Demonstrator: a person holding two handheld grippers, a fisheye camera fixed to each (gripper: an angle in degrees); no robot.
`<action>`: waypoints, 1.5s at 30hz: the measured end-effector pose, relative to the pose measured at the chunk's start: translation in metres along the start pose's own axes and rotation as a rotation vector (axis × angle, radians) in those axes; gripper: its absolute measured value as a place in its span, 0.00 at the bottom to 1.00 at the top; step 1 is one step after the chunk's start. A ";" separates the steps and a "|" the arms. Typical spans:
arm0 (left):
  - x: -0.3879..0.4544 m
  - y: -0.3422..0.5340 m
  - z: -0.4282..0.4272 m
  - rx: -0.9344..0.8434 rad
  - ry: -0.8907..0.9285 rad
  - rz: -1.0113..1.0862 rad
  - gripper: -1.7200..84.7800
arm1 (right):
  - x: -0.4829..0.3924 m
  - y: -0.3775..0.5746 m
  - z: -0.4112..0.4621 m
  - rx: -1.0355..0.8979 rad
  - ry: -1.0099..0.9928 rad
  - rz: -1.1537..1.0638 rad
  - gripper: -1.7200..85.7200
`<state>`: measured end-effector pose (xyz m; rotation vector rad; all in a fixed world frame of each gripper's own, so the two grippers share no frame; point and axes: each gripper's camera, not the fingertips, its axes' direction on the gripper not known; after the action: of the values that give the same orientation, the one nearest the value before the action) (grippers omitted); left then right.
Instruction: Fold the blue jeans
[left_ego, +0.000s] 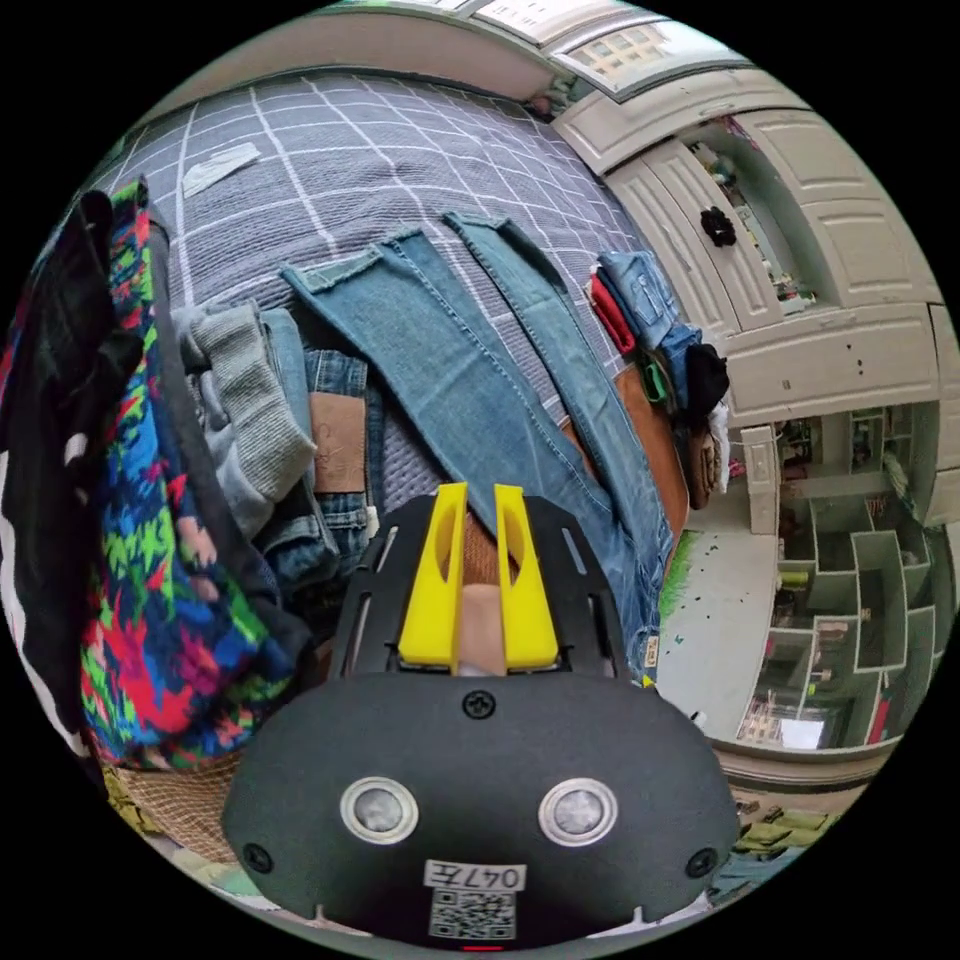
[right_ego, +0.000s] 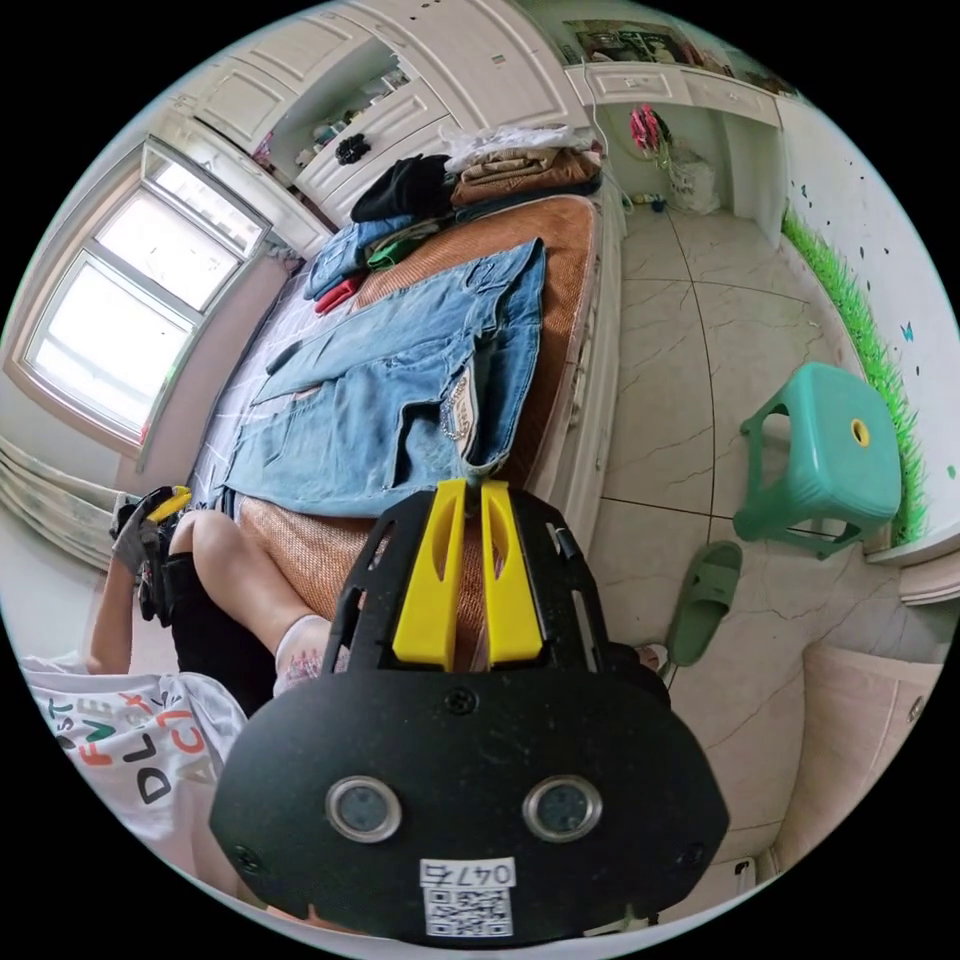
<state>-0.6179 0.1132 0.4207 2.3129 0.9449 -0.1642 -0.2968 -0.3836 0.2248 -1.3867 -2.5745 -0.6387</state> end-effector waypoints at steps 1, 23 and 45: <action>-0.009 -0.011 0.011 -0.018 -0.006 -0.052 0.09 | 0.001 0.003 -0.001 -0.009 0.005 -0.003 0.02; -0.016 -0.055 0.033 0.021 -0.111 -0.191 0.01 | 0.028 0.019 -0.022 -0.025 0.019 -0.078 0.01; 0.149 0.030 -0.233 0.550 -0.017 0.159 0.01 | 0.031 0.072 -0.135 -0.150 -0.236 -0.247 0.00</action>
<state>-0.5147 0.3234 0.5718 2.8694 0.7685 -0.4209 -0.2642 -0.3841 0.3768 -1.2639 -2.9730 -0.7602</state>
